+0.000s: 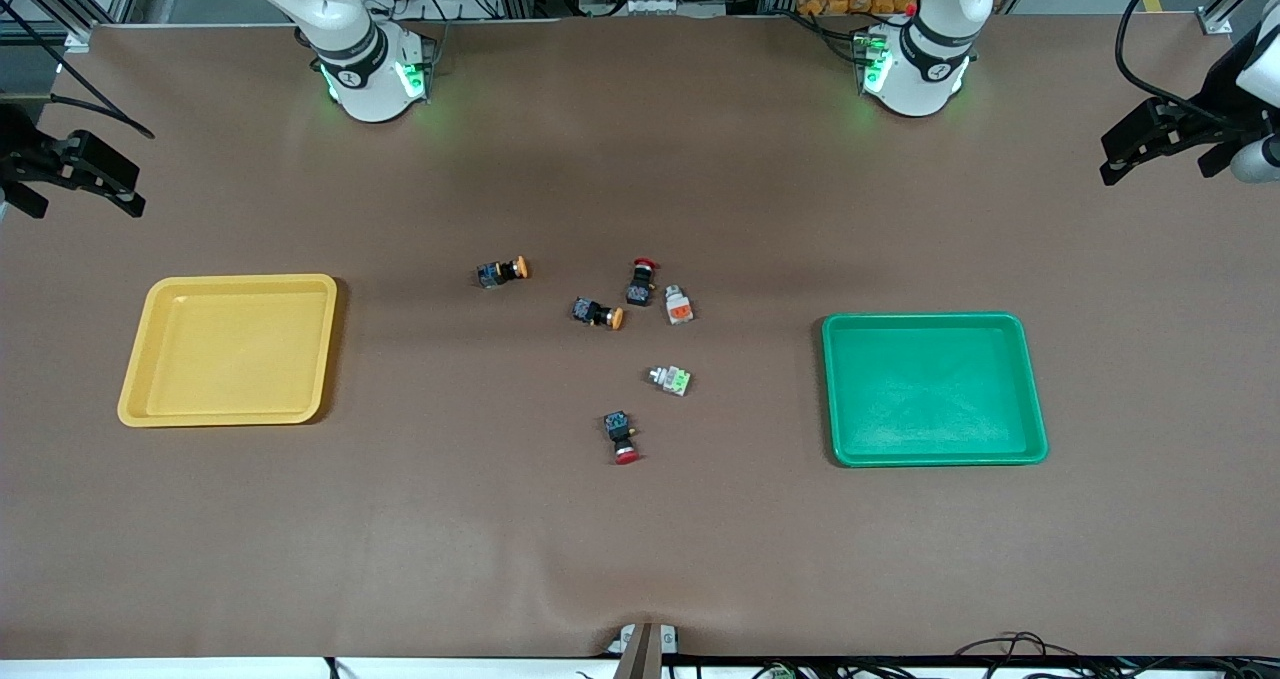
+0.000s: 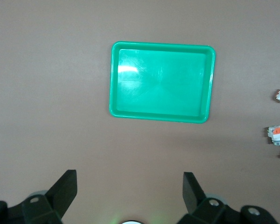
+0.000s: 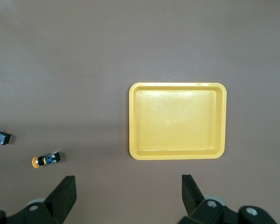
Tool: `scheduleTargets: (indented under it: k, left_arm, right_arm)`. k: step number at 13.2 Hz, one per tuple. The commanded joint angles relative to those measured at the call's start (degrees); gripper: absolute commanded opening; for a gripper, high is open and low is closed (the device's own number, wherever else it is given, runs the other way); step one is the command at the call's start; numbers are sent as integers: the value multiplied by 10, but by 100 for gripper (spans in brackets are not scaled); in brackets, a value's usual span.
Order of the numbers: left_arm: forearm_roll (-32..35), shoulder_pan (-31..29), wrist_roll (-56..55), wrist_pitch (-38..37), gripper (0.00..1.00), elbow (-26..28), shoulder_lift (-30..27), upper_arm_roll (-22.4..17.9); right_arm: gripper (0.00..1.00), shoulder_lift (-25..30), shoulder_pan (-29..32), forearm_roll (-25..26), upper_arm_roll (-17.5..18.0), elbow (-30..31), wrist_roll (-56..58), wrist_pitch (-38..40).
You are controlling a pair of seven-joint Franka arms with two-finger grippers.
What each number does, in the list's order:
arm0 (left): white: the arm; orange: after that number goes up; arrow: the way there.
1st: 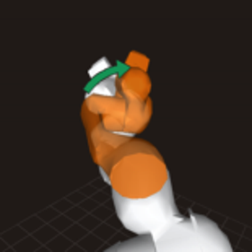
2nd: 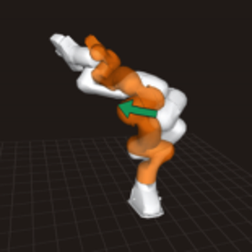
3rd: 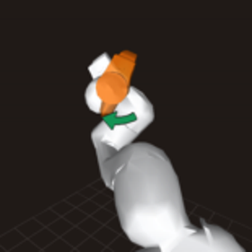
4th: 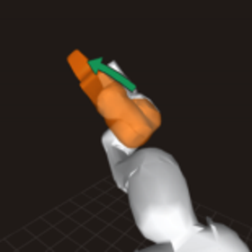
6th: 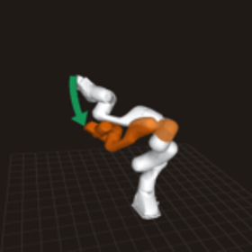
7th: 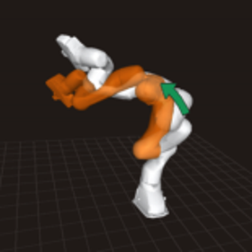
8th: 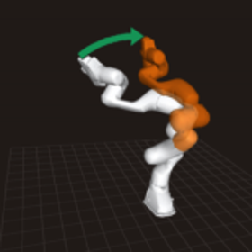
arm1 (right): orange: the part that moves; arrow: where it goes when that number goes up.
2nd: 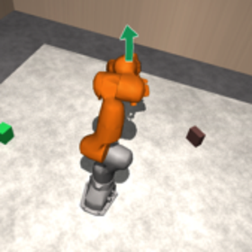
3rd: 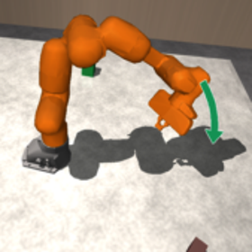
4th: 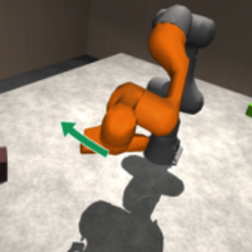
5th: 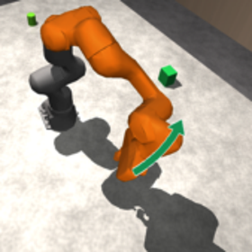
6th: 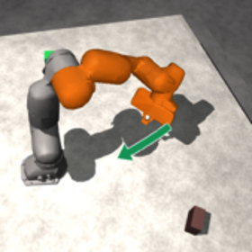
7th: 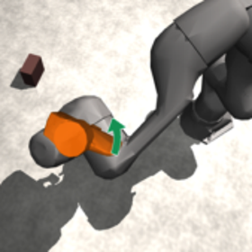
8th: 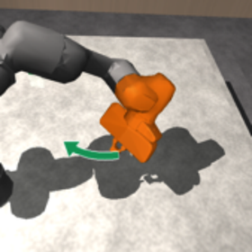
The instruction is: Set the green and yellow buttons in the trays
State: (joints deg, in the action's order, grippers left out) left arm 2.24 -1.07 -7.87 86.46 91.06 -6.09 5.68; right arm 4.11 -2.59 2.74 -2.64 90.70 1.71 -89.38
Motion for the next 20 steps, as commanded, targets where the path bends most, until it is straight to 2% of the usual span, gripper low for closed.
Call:
scheduleTargets:
  k: [1,6,11,14,16,18,19,20]
  left_arm:
    - [-4,-3,7,-11,100,-4,-6,1]
    - [-5,-2,6,-11,100,-9,-2,1]
    - [-3,19,5,-2,100,-20,64,27]
    - [-3,73,-21,15,100,-50,136,41]
    - [-3,110,-73,55,100,-51,183,42]
    - [4,163,-126,126,100,-48,233,42]
    - [5,168,-125,156,100,-49,268,43]
    - [2,173,-124,184,100,-49,297,48]
  right_arm:
    - [100,-4,1,10,0,-10,-3,4]
    - [100,-4,0,10,0,-9,-4,4]
    - [100,-5,1,10,0,-9,-4,4]
    - [100,-9,1,10,0,-10,-4,3]
    - [100,-13,3,11,0,-10,-4,3]
    - [100,-25,12,13,-1,-4,-5,3]
    - [100,-50,11,26,-1,-10,-3,2]
    - [100,-52,10,59,0,-10,-4,2]
